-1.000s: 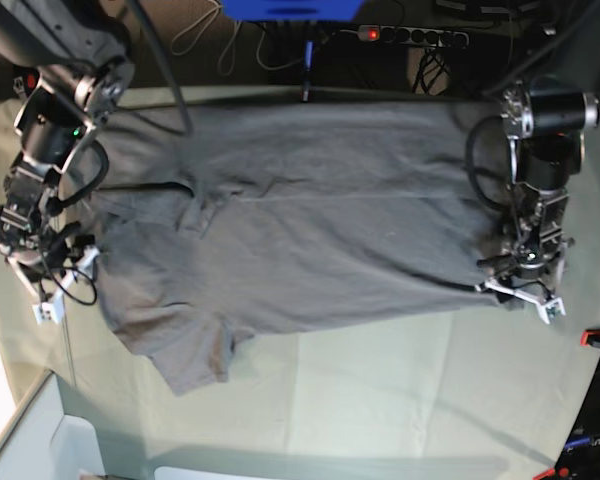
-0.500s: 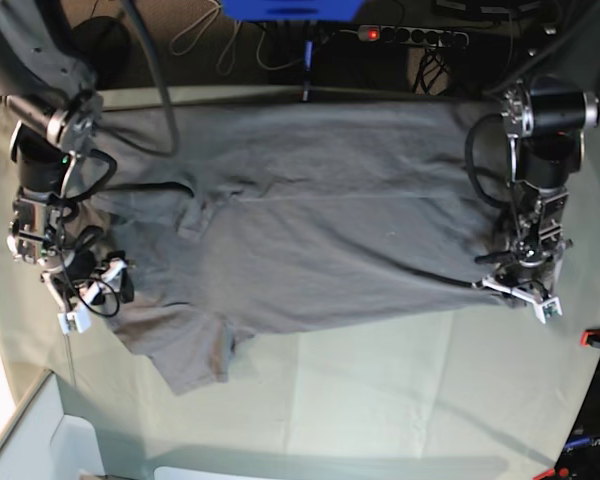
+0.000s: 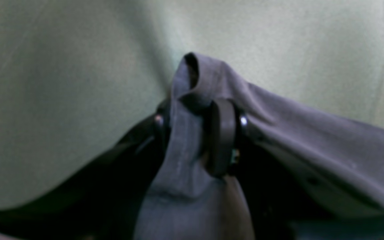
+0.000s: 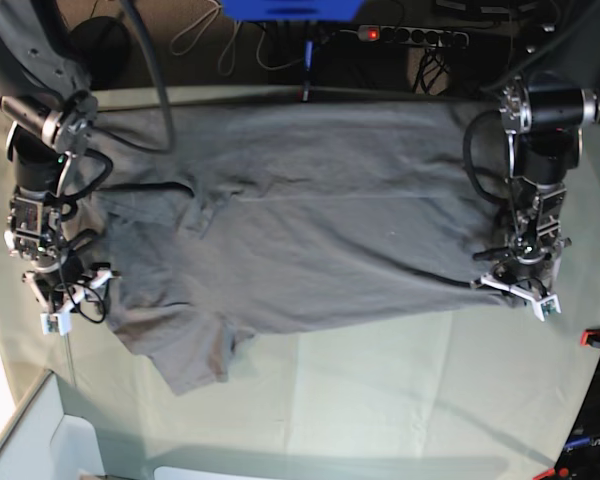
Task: Layout the t-shirt on the table in an organized manner, then fold the t-shirt properly
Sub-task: 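Move both grippers to the shirt's side edge and grasp it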
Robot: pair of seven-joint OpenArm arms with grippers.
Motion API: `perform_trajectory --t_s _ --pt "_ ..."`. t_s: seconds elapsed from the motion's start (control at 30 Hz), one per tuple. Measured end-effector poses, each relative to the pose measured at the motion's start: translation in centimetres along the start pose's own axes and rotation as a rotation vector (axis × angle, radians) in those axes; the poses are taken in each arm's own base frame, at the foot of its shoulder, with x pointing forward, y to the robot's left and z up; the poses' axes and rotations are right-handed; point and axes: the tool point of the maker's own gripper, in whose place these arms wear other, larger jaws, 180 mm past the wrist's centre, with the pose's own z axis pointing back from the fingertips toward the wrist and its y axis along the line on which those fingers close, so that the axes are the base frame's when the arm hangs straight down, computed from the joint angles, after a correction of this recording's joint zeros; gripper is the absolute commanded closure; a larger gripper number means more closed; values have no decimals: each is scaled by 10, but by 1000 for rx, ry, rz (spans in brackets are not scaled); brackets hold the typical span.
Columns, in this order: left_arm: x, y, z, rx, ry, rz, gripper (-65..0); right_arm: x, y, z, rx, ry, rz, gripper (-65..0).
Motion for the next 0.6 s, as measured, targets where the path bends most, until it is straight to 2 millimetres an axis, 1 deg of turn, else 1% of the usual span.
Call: perform_trajectory --t_s 0.07,0.2,0.27,0.33,0.4,0.6 --pt "0 0 0 0 0 0 -177 -1 -5 0 -26 2 0 -344" --pt "1 0 0 -1 -1 0 -177 -2 -2 0 -23 2 -2 -344" --pt "1 0 0 -1 -1 0 -177 -8 2 -2 -11 18 -19 -344" --pt "1 0 0 -1 -1 0 -177 -23 8 -3 3 55 -39 -344" --pt "0 0 0 0 1 0 -177 -28 12 -3 9 48 -56 -344" --pt "-2 0 1 0 -2 -2 -176 -28 12 -4 9 55 -56 -332"
